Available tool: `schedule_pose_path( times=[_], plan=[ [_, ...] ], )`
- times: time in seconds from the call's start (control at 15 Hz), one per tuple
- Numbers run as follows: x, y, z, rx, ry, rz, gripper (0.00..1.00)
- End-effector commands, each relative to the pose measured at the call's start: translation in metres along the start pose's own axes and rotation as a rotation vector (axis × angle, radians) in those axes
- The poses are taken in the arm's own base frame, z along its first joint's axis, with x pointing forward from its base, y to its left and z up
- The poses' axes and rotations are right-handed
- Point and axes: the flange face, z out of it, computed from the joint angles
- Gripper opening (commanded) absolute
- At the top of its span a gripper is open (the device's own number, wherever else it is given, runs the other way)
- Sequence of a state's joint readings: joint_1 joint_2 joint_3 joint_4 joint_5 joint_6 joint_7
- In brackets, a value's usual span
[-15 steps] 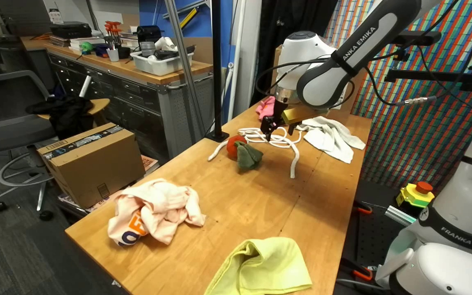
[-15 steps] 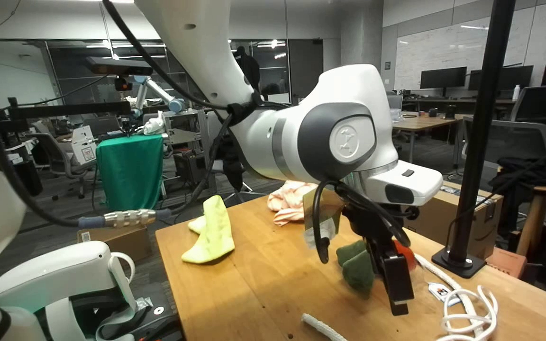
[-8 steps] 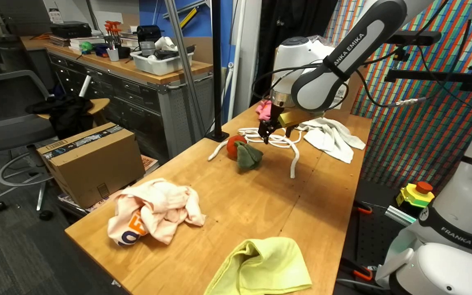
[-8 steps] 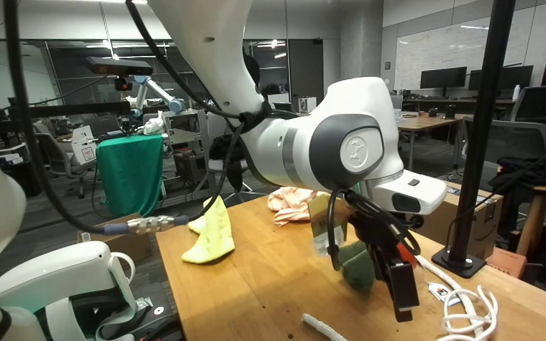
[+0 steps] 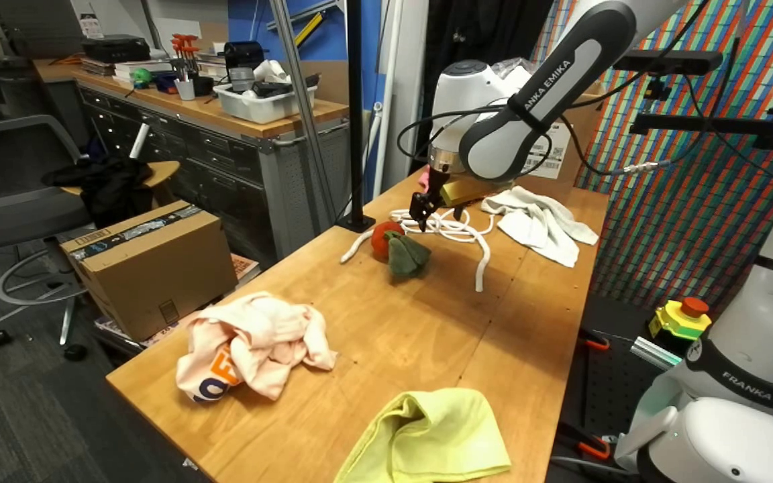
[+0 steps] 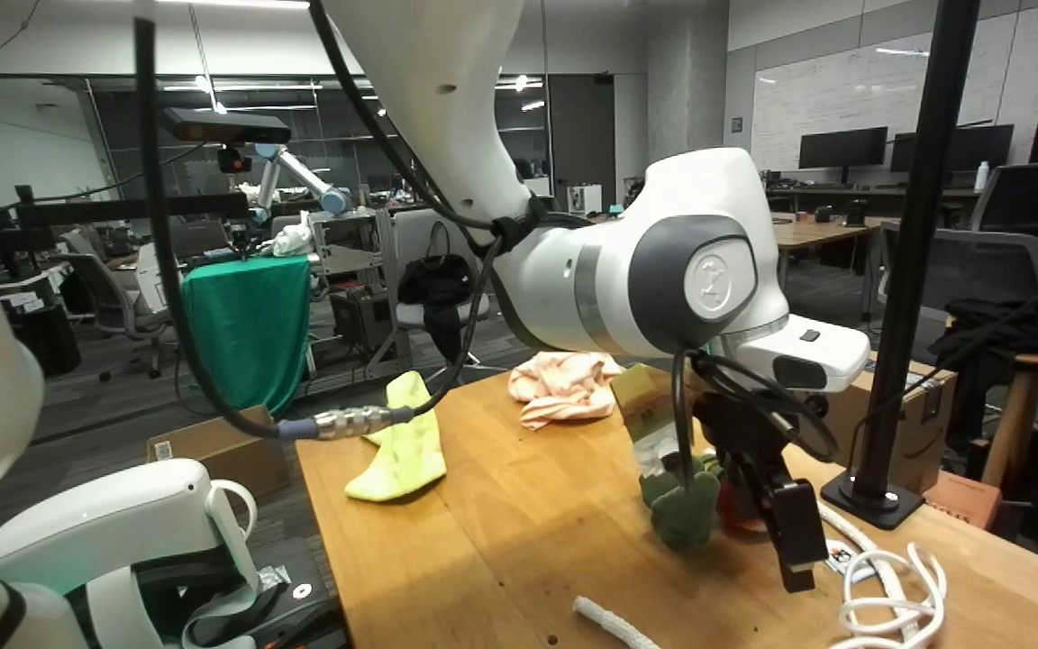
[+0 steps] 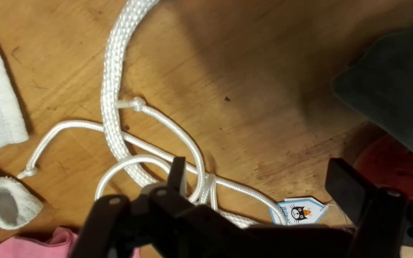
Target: Move the peach shirt and green towel to the left then move the green towel towards you, then move the pink shirt to the right, then move the white towel to the right, move one rope towards you
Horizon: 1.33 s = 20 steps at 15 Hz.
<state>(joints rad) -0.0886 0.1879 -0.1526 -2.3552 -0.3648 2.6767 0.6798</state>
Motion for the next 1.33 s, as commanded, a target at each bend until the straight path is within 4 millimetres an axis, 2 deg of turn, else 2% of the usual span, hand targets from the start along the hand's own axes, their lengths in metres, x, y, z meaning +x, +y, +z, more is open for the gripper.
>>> schedule_pose_path(
  times=[0.0,0.53,0.93,1.27],
  plan=[
    [0.03,-0.004,0.001,-0.017,0.02,-0.032,1.0],
    [0.073,0.015,0.015,-0.031,-0.002,-0.037,1.0],
    [0.092,0.026,0.028,-0.037,-0.068,-0.038,1.0],
    [0.106,0.025,0.033,-0.035,-0.112,-0.062,1.0]
  ],
)
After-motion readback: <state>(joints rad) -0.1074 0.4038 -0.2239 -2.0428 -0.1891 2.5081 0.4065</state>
